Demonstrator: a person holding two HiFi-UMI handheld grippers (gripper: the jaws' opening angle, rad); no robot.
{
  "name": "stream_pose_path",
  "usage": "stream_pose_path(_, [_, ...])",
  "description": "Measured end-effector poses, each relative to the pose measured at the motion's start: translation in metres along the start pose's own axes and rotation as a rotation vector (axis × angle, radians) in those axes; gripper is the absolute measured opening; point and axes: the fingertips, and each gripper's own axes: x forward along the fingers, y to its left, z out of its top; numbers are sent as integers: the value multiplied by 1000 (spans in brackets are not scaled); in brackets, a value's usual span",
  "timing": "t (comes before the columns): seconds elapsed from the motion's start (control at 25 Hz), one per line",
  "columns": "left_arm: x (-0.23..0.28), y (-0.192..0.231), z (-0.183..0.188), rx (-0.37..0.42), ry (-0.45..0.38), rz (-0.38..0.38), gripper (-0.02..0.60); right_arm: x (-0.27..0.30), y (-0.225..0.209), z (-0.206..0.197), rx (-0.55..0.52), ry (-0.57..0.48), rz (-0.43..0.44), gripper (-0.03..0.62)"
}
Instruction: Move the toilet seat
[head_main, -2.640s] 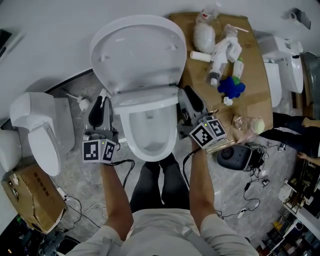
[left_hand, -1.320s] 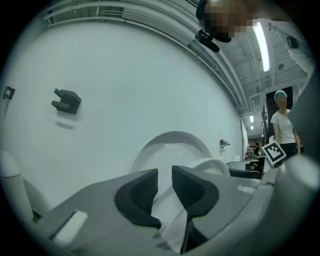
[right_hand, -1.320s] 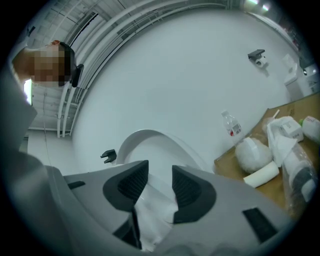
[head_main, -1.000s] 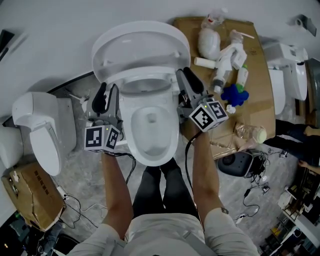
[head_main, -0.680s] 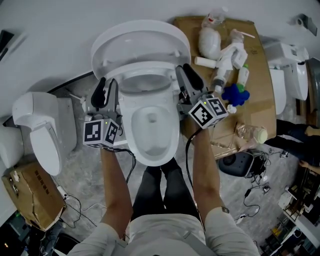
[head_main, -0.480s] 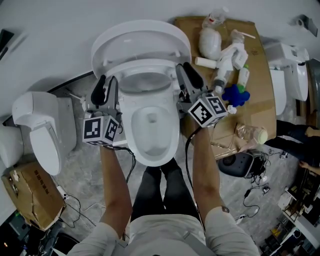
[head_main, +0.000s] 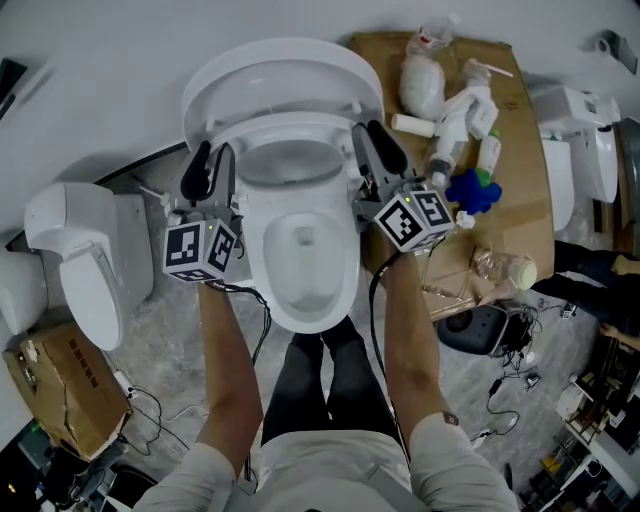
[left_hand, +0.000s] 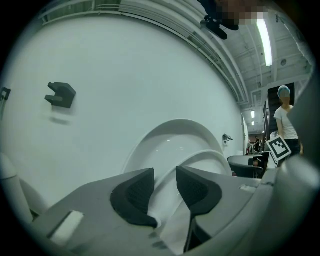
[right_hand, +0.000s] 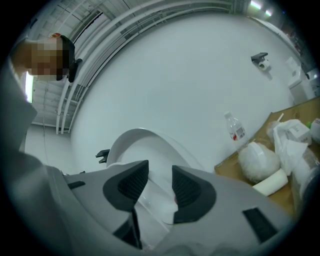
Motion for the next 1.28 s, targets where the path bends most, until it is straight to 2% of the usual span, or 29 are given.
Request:
stream_pose_path(0.36, [-1,-1,-1,-14,-1,-3,152,-3,2,0,3,-1,-2,150])
stream_pose_path(0.64, [-7,0,-1,-31,1,-2,166,-5,8,6,-146,37,-30,152])
stream_pose_path(1.0, [-27,-4,-4,-38,10,-18,172,-20,29,-7,-239,93,-8,155])
stream_pose_path(1.12, [-35,-6,3,-40,-4,-25,161,-23,50,-2,-263,92,30,153])
stream_pose_path(1.28, [-46,-11,15,-29,-12,-31,95,-27,82,9,-280,79,84,147])
